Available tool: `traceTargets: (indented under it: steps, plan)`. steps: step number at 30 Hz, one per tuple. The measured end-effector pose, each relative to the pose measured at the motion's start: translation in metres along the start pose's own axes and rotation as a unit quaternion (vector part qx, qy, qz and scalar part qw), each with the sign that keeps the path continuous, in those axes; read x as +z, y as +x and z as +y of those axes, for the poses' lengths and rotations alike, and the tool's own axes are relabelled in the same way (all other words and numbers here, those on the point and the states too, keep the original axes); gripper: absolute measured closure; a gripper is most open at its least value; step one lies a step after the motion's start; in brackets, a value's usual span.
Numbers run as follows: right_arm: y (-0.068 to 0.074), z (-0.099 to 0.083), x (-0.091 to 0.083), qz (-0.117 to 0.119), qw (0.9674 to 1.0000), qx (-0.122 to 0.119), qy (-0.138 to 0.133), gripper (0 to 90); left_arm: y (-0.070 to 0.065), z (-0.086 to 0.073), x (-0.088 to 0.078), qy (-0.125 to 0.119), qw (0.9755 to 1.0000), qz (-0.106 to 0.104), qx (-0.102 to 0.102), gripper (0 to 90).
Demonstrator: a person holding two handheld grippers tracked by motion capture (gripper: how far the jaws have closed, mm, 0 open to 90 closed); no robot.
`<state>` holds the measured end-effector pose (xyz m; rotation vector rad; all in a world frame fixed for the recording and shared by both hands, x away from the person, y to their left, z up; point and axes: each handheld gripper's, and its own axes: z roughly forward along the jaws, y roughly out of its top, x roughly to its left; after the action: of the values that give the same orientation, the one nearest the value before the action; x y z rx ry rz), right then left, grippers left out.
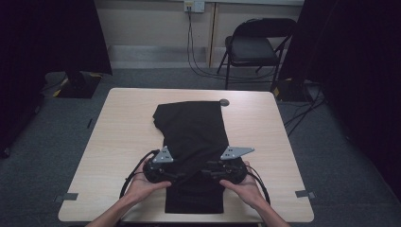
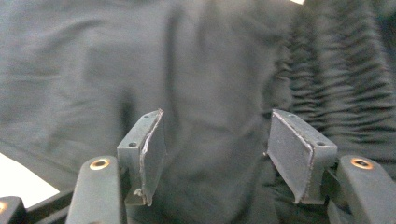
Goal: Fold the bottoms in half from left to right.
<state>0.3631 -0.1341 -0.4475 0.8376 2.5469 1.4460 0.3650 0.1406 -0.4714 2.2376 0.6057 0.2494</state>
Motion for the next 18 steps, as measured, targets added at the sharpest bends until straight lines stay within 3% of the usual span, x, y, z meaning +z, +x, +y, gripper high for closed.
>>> traceTargets:
  steps: [3,7,10,15,18]
  plan:
    - [0.006,0.006,0.000,0.020,0.9997,-0.004,-0.010,56.4,-0.001,-0.003,0.004,0.013,0.9999,-0.012,-0.001,36.5]
    - [0.010,0.013,-0.005,0.021,0.9994,-0.007,-0.028,56.2,-0.001,-0.007,0.008,0.018,0.9995,-0.026,-0.009,36.0]
    - [0.006,0.012,-0.002,0.013,0.9996,-0.002,-0.024,55.2,-0.005,-0.006,0.008,0.025,0.9991,-0.033,0.005,41.3]
    - [0.001,-0.010,0.023,-0.022,0.9991,-0.008,0.035,52.0,-0.003,-0.005,0.006,0.030,0.9984,-0.046,-0.005,38.3]
    - [0.011,-0.021,0.036,-0.051,0.9947,-0.054,0.070,50.3,0.003,-0.001,0.002,0.016,0.9983,-0.050,-0.024,36.4]
